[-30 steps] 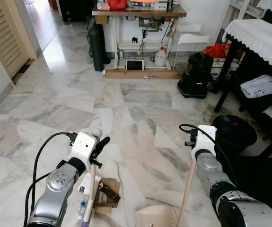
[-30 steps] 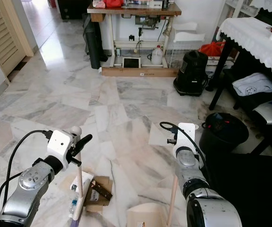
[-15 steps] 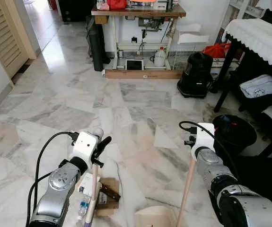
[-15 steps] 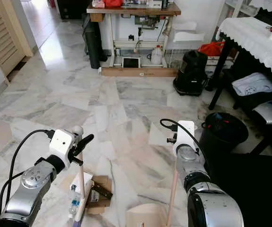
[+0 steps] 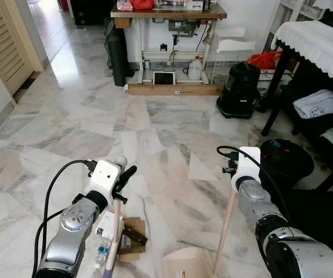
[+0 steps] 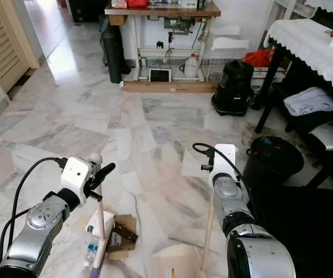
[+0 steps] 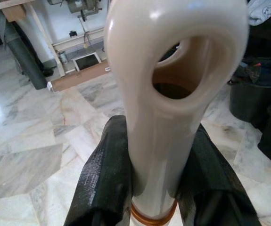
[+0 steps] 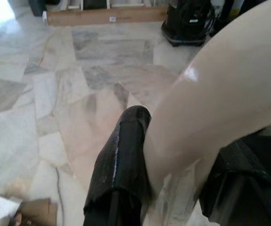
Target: Sweep floor
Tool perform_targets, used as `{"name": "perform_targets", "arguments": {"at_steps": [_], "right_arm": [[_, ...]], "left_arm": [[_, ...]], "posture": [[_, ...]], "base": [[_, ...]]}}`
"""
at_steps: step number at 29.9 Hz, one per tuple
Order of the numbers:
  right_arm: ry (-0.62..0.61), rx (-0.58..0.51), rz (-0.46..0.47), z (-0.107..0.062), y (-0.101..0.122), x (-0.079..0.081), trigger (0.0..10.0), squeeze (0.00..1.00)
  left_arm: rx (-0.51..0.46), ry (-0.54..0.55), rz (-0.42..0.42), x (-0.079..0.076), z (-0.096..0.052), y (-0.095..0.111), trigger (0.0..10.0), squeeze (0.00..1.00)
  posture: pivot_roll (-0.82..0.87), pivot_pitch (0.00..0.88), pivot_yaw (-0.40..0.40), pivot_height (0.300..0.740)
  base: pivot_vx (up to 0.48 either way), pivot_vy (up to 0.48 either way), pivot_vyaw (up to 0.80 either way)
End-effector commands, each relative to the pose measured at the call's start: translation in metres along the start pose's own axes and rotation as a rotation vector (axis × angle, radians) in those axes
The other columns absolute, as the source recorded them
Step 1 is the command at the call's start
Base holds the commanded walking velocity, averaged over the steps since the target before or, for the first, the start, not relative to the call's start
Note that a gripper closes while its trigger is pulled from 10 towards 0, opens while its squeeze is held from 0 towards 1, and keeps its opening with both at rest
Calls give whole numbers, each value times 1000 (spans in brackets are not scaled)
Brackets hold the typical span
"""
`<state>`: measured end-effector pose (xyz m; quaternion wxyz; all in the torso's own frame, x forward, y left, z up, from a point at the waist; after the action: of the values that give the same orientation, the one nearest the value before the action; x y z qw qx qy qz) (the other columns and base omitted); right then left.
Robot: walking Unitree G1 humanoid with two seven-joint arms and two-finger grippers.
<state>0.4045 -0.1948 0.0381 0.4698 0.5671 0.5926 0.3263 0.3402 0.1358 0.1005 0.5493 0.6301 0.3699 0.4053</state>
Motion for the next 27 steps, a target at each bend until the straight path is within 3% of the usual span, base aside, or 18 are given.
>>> {"name": "perform_targets", "arguments": {"at_steps": [1,8,16,24,27], "right_arm": [[-29,-82,25,1,19,-7,10000,0],[-76,-104,48,-2,14,-16,10000,0],[-97,-52,37,-4,-4,-20,10000,0],[-98,-40,37,-6,-9,-17,10000,0],[-79,22,-22,-6,-19,-10,10000,0]], "left_arm": [[-39,-2,15,2,4,11,10000,0],[-39,-2,21,3,2,11,10000,0],[-37,-5,27,3,1,11,10000,0],[-33,-10,28,2,0,11,10000,0],[-28,-11,29,3,-1,10,10000,0]], "posture": [[66,0,-20,740],[66,0,-15,740],[71,0,-10,740],[80,0,-6,740],[77,0,-5,740]], "base": [[0,0,0],[0,0,0],[0,0,0],[0,0,0],[0,0,0]]}}
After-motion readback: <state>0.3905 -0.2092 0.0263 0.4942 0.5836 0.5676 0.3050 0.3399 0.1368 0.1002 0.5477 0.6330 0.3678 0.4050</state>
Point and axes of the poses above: a point about 5 cm out from each wrist's last joint towards the gripper, its own z axis pointing out of the wrist towards the gripper, its own y axis along the axis of the wrist's last joint, x = y × z, the point moved 6 cm from there along z, pointing out of the wrist towards the gripper, and after that the axes turned 8 degrees about -z, right-handed, at the moved point
